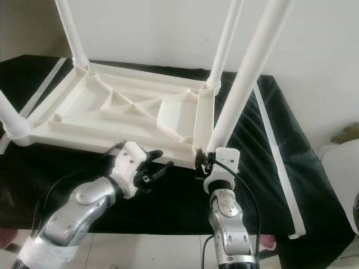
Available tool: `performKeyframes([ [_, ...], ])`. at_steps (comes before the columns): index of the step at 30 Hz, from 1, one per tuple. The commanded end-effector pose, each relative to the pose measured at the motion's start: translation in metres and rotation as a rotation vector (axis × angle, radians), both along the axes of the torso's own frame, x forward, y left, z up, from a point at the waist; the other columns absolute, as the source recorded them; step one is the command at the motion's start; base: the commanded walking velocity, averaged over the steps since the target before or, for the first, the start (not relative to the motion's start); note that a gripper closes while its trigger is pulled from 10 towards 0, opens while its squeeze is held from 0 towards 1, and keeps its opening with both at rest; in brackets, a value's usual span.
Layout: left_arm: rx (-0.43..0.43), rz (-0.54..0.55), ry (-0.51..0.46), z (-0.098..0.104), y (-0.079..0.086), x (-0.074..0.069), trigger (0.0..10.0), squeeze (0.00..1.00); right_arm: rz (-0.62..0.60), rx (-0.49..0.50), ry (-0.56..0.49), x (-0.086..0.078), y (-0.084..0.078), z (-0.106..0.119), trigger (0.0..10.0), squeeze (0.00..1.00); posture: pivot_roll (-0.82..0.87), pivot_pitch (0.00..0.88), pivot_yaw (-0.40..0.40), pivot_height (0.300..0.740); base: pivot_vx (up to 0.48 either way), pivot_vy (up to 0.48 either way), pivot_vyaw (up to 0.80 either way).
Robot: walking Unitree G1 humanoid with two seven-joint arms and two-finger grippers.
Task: Building children table
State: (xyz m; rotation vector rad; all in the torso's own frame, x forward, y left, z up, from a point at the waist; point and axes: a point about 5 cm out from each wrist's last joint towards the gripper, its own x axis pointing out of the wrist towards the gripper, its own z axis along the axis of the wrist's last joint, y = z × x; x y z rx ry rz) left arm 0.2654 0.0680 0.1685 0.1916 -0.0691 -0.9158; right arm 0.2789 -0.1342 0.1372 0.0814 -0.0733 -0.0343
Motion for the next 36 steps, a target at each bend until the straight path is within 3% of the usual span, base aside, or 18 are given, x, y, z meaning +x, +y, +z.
performKeyframes([
  [1,0.011,-0.001,-0.010,0.000,0.000,0.001,10.0,0.00,0.002,0.013,0.008,-0.001,0.000,-0.004,10.0,1.00,-0.01,0.052,-0.042,0.740,0.000,0.000,0.00],
  [5,0.025,0.001,-0.025,0.001,0.002,0.001,10.0,0.00,0.035,0.009,-0.011,0.002,-0.002,0.001,10.0,1.00,0.02,0.034,-0.044,0.740,0.000,0.000,0.00],
  [6,0.025,0.004,-0.025,0.001,0.003,0.001,10.0,0.00,0.062,-0.004,-0.018,0.003,-0.004,0.002,10.0,0.00,0.03,0.023,-0.048,0.740,0.000,0.000,0.00],
  [18,0.010,0.032,-0.037,0.000,0.003,0.001,10.0,0.00,0.152,-0.084,-0.043,0.010,-0.022,0.004,10.0,0.00,0.03,0.000,-0.090,0.740,0.000,0.000,0.00],
  [28,0.004,0.028,-0.036,-0.002,0.002,0.000,10.0,0.00,0.240,-0.132,-0.055,0.012,-0.027,0.006,10.0,0.00,0.03,0.000,-0.085,0.740,0.000,0.000,0.00],
  [32,0.022,0.001,-0.038,-0.002,0.003,0.001,10.0,0.00,0.390,-0.173,-0.033,0.010,-0.039,-0.001,10.0,0.00,-0.01,0.000,-0.055,0.740,0.000,0.000,0.00],
  [36,0.028,-0.016,-0.033,-0.003,0.002,0.002,10.0,0.00,0.447,-0.193,-0.022,0.012,-0.042,-0.004,10.0,0.00,-0.02,0.000,-0.043,0.740,0.000,0.000,0.00],
])
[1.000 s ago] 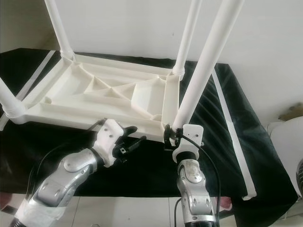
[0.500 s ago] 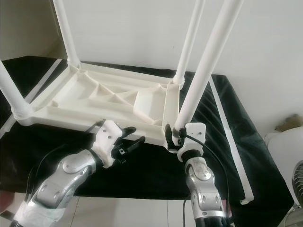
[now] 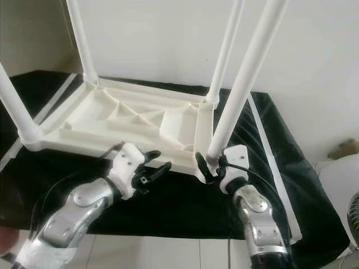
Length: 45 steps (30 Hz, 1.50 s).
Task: Building children table
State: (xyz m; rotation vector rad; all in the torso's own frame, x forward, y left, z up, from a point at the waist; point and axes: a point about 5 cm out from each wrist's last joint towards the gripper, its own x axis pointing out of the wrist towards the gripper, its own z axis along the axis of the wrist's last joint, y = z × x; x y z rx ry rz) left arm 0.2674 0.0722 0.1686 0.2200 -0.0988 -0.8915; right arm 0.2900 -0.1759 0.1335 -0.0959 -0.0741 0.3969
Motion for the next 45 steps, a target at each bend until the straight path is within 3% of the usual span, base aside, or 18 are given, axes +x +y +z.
performKeyframes([
  [1,0.030,-0.045,0.002,-0.004,-0.002,0.000,10.0,0.00,0.051,-0.011,0.006,0.002,-0.001,-0.002,10.0,0.00,-0.03,0.000,-0.037,0.740,0.000,0.000,0.00],
  [7,0.057,-0.082,0.021,-0.014,-0.006,0.001,10.0,0.00,0.173,-0.061,0.025,0.003,0.004,-0.009,10.0,0.00,-0.05,0.000,-0.010,0.740,0.000,0.000,0.00],
  [8,0.067,-0.095,0.028,-0.017,-0.007,0.000,10.0,0.00,0.190,-0.073,0.023,0.004,0.006,-0.010,3.3,0.00,-0.06,0.000,-0.002,0.740,0.000,0.000,0.00],
  [9,0.073,-0.104,0.033,-0.019,-0.007,0.000,10.0,0.00,0.201,-0.083,0.018,0.006,0.006,-0.010,0.2,0.00,-0.06,0.000,-0.001,0.740,0.000,0.000,0.00],
  [11,0.075,-0.116,0.035,-0.019,-0.008,0.001,10.0,0.00,0.201,-0.085,0.010,0.008,0.005,-0.009,0.0,0.00,-0.06,0.000,0.005,0.740,0.000,0.000,0.00],
  [22,0.067,-0.133,0.037,-0.018,-0.010,0.004,10.0,0.00,0.142,-0.069,0.020,0.010,-0.007,-0.012,0.0,0.00,-0.08,0.000,0.002,0.740,0.000,0.000,0.00],
  [23,0.065,-0.133,0.036,-0.018,-0.010,0.004,10.0,0.00,0.125,-0.067,0.023,0.010,-0.009,-0.013,4.2,0.00,-0.08,0.000,0.001,0.740,0.000,0.000,0.00],
  [24,0.063,-0.133,0.034,-0.018,-0.011,0.005,10.0,0.00,0.097,-0.056,0.030,0.010,-0.010,-0.013,10.0,0.00,-0.08,0.000,-0.002,0.740,0.000,0.000,0.00],
  [31,0.057,-0.128,0.032,-0.019,-0.012,0.005,10.0,0.00,-0.035,-0.047,0.035,0.012,-0.012,-0.014,10.0,0.00,-0.08,0.000,-0.012,0.740,0.000,0.000,0.00],
  [33,0.050,-0.124,0.035,-0.020,-0.013,0.004,10.0,0.00,-0.194,-0.002,0.043,0.014,-0.011,-0.014,10.0,0.00,-0.08,0.000,-0.019,0.740,0.000,0.000,0.00],
  [40,0.044,-0.125,0.041,-0.020,-0.014,0.004,10.0,0.00,-0.351,0.028,0.066,0.016,-0.008,-0.017,10.0,0.00,-0.09,0.000,-0.023,0.740,0.000,0.000,0.00],
  [41,0.042,-0.125,0.042,-0.021,-0.014,0.004,10.0,0.00,-0.392,0.039,0.063,0.014,-0.004,-0.017,10.0,0.00,-0.10,0.000,-0.022,0.740,0.000,0.000,0.00],
  [42,0.035,-0.124,0.043,-0.021,-0.016,0.004,10.0,0.00,-0.514,0.085,0.068,0.010,0.003,-0.019,10.0,0.00,-0.10,0.000,-0.028,0.740,0.000,0.000,0.00],
  [45,0.025,-0.124,0.044,-0.021,-0.017,0.003,10.0,0.00,-0.571,0.120,0.072,0.006,0.009,-0.020,10.0,0.00,-0.10,0.000,-0.027,0.740,0.000,0.000,0.00],
])
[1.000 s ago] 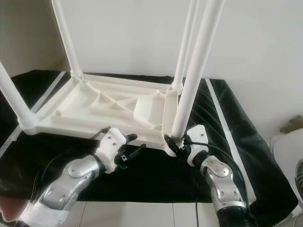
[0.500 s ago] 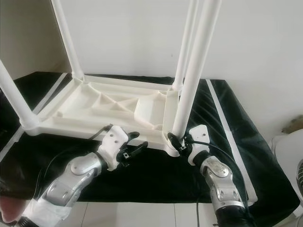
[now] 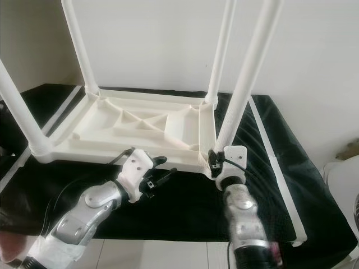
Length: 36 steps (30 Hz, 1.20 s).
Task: Building children table
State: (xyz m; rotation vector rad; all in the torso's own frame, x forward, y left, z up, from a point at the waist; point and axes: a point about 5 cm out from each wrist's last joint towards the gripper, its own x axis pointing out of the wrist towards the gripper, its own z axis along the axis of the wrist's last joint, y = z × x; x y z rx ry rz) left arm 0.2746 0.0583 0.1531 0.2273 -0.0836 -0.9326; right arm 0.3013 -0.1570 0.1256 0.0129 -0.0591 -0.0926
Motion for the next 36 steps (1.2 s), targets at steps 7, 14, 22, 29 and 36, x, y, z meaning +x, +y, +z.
performKeyframes([
  [7,-0.003,-0.085,0.033,-0.004,-0.005,-0.005,10.0,0.00,-0.086,0.061,0.051,-0.011,0.007,-0.011,10.0,0.00,-0.12,0.000,-0.019,0.740,0.000,0.000,0.00],
  [14,-0.019,-0.094,0.033,0.002,-0.006,0.000,10.0,0.00,0.001,0.060,-0.042,-0.018,0.010,0.006,10.0,1.00,-0.16,0.029,0.002,0.740,0.000,0.000,0.00],
  [22,-0.012,-0.128,0.045,0.003,-0.009,-0.001,10.0,0.00,0.175,-0.005,-0.072,-0.026,-0.003,0.015,10.0,1.00,-0.17,0.059,0.008,0.740,0.000,0.000,0.00],
  [29,0.004,-0.177,0.042,0.006,-0.008,-0.002,10.0,0.00,0.422,-0.141,-0.050,-0.030,-0.027,0.015,10.0,0.00,-0.16,0.061,-0.001,0.740,0.000,0.000,0.00],
  [36,-0.009,-0.222,0.068,0.012,-0.005,-0.004,10.0,0.00,0.564,-0.191,-0.056,-0.014,-0.030,0.021,10.0,0.00,-0.14,0.052,0.012,0.740,0.000,0.000,0.00],
])
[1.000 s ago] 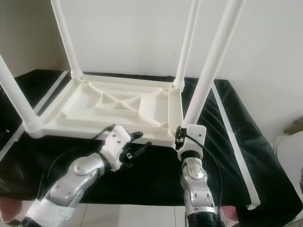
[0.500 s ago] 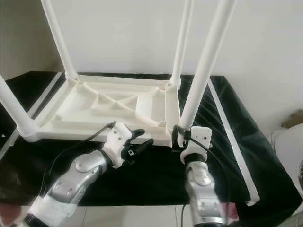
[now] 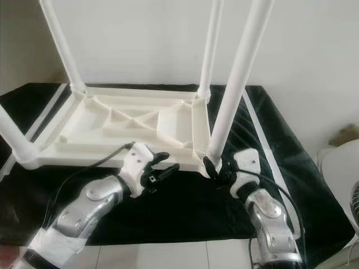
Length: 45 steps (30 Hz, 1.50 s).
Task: Building children table
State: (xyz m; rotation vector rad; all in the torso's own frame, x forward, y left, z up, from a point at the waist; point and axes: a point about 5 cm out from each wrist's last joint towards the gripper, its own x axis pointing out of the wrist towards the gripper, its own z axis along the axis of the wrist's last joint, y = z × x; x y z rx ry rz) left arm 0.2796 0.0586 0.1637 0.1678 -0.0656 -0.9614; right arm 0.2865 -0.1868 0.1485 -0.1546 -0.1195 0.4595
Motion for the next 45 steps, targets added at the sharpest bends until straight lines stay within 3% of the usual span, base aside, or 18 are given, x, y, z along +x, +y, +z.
performKeyframes([
  [1,0.032,-0.196,0.018,0.001,-0.005,-0.008,10.0,0.00,0.040,-0.023,0.006,0.005,0.000,-0.002,10.0,0.00,-0.14,0.053,0.016,0.740,0.000,0.000,0.00],
  [9,0.043,-0.196,0.007,0.004,-0.004,-0.006,10.0,0.00,0.119,-0.069,0.024,0.021,0.008,-0.006,9.8,0.00,-0.12,0.058,0.021,0.740,0.000,0.000,0.00],
  [10,0.042,-0.197,0.007,0.005,-0.004,-0.006,10.0,0.00,0.128,-0.070,0.032,0.022,0.009,-0.007,4.0,0.00,-0.12,0.062,0.018,0.740,0.000,0.000,0.00],
  [12,0.042,-0.198,0.007,0.005,-0.004,-0.006,10.0,0.00,0.136,-0.069,0.038,0.023,0.010,-0.008,4.0,0.00,-0.12,0.062,0.018,0.740,0.000,0.000,0.00],
  [13,0.042,-0.199,0.008,0.005,-0.003,-0.007,10.0,0.00,0.142,-0.068,0.041,0.023,0.011,-0.009,1.1,0.00,-0.13,0.067,0.019,0.740,0.000,0.000,0.00],
  [15,0.041,-0.196,0.011,0.005,-0.003,-0.006,10.0,0.00,0.146,-0.064,0.050,0.024,0.011,-0.010,1.1,0.00,-0.13,0.067,0.021,0.740,0.000,0.000,0.00],
  [16,0.040,-0.194,0.013,0.005,-0.003,-0.005,10.0,0.00,0.149,-0.056,0.060,0.023,0.012,-0.012,0.0,0.00,-0.13,0.071,0.021,0.740,0.000,0.000,0.00],
  [18,0.038,-0.193,0.013,0.006,-0.004,-0.005,10.0,0.00,0.154,-0.058,0.061,0.023,0.012,-0.014,0.0,0.00,-0.14,0.071,0.026,0.740,0.000,0.000,0.00],
  [19,0.037,-0.195,0.013,0.007,-0.006,-0.005,10.0,0.00,0.147,-0.055,0.067,0.022,0.011,-0.015,3.8,0.00,-0.14,0.073,0.027,0.740,0.000,0.000,0.00],
  [21,0.036,-0.197,0.013,0.008,-0.006,-0.004,10.0,0.00,0.144,-0.053,0.068,0.023,0.011,-0.016,3.8,0.00,-0.14,0.073,0.027,0.740,0.000,0.000,0.00],
  [22,0.036,-0.197,0.012,0.009,-0.007,-0.004,10.0,0.00,0.134,-0.037,0.077,0.023,0.010,-0.016,10.0,0.00,-0.14,0.080,0.027,0.740,0.000,0.000,0.00],
  [33,0.036,-0.190,0.029,0.004,-0.005,-0.004,10.0,0.00,-0.093,0.046,0.084,0.018,0.019,-0.020,10.0,0.00,-0.15,0.106,0.031,0.740,0.000,0.000,0.00],
  [37,0.024,-0.175,0.037,0.003,-0.005,-0.007,10.0,0.00,-0.292,0.138,0.122,0.011,0.026,-0.027,10.0,0.00,-0.14,0.121,0.017,0.740,0.000,0.000,0.00],
  [45,0.017,-0.158,0.050,-0.001,-0.004,-0.011,10.0,0.00,-0.397,0.186,0.127,0.001,0.031,-0.029,10.0,0.00,-0.12,0.129,0.009,0.740,0.000,0.000,0.00],
])
